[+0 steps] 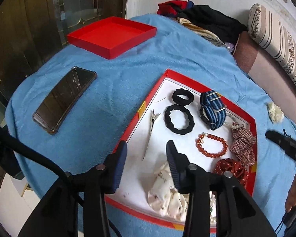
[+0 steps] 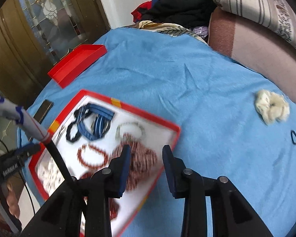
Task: Organize jewelry
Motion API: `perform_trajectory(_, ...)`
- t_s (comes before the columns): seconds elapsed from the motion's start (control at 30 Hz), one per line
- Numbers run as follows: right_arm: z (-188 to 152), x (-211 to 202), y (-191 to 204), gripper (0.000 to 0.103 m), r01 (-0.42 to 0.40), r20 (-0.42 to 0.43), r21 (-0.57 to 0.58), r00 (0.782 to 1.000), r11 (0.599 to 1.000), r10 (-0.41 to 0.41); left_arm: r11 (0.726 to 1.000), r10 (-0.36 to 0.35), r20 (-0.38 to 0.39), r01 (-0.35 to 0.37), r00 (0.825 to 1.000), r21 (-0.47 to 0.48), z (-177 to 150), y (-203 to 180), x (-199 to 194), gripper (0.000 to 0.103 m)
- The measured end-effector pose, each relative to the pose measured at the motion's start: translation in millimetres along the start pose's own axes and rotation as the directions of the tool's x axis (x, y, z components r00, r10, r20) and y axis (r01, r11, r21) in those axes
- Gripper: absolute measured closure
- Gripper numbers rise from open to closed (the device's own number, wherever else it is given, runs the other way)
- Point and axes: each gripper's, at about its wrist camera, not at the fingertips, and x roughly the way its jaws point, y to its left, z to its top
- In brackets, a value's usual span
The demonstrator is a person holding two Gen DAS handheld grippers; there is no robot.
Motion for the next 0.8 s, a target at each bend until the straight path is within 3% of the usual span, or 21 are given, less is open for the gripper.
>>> perform_trajectory(0.27, -37, 29, 6, 0.067, 0.077, -0.099, 0.003, 0.992, 0.997, -0.076, 1.000, 0.011, 0.019, -0.012, 1.000, 0.024, -21, -17, -25, 0.054)
perform_trajectory(0.3, -39, 34, 4, 0.070, 0.086, -0.112, 0.009, 0.990, 0.996, -0.085, 1.000, 0.004, 0.018, -0.005, 1.000, 0.022, -24, -19, -27, 0.054)
perform_trajectory(0.33, -40, 38, 2, 0.081, 0.082, -0.121, 0.024, 0.990, 0.996, -0.078, 1.000, 0.000, 0.017, -0.001, 1.000, 0.021, -25, -20, -29, 0.054)
perform_trajectory(0.4, -40, 37, -1, 0.092, 0.050, -0.117, 0.061, 0.992, 0.997, -0.043, 1.000, -0.004, 0.014, 0.004, 1.000, 0.024, -28, -23, -31, 0.054)
perform_trajectory(0.5, -41, 30, -1, 0.093, 0.115, -0.100, 0.038, 0.989, 0.993, -0.111, 0.999, -0.012, 0.010, 0.012, 1.000, 0.041, -31, -31, -33, 0.054)
perform_trajectory(0.8, -59, 6, -66, 0.098, 0.183, -0.107, 0.189, 0.981, 0.965, -0.165, 0.995, -0.050, 0.003, 0.050, 0.999, 0.087, -39, -62, -34, 0.052)
